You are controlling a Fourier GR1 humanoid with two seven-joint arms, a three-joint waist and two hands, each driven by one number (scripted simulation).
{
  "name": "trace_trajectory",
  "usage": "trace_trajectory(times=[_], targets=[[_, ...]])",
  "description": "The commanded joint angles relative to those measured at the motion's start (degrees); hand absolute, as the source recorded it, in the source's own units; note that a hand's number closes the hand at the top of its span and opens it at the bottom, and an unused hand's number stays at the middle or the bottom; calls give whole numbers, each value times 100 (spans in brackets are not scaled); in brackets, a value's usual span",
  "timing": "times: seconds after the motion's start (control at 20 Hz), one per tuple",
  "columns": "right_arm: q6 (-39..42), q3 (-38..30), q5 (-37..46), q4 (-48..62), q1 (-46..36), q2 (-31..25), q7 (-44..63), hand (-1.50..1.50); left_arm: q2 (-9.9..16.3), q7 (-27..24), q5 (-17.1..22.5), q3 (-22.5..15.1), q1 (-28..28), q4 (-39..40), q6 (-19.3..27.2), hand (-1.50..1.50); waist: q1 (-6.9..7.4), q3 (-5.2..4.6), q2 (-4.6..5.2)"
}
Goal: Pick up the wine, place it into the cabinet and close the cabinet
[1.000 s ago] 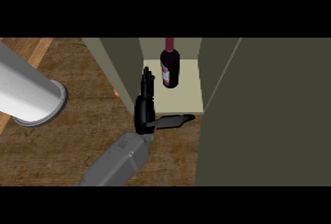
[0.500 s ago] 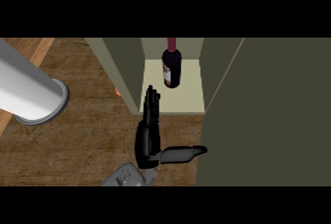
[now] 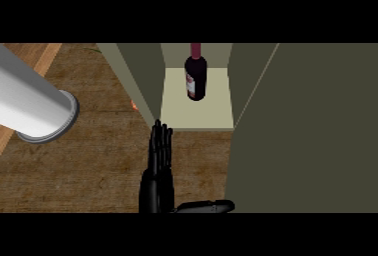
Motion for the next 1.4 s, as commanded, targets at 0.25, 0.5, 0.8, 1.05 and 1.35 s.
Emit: trace_trajectory(times=[0.25,0.5,0.8,1.05,1.35], targets=[[314,-54,-780,-225,200,-15,99,-150,1092,-32,-322,-537,1224,-1715,-297,-150,26,2,4],[657,29,-890,-415,390,-188,301,150,1650,70,-384,-542,1616,-2241,-468,-150,7,2,3],[736,208,-817,-418,240,-159,354,150,2297,3,15,164,1881,-2561,-1266,-150,2,-3,13],[631,925,-1229,-649,845,95,916,150,2720,-222,358,576,2387,-2893,-1608,-150,15,-8,-5],[704,1515,-1248,-1002,1388,75,1158,150,3054,-285,634,1224,2802,-3353,-1835,-150,7,-2,-8]])
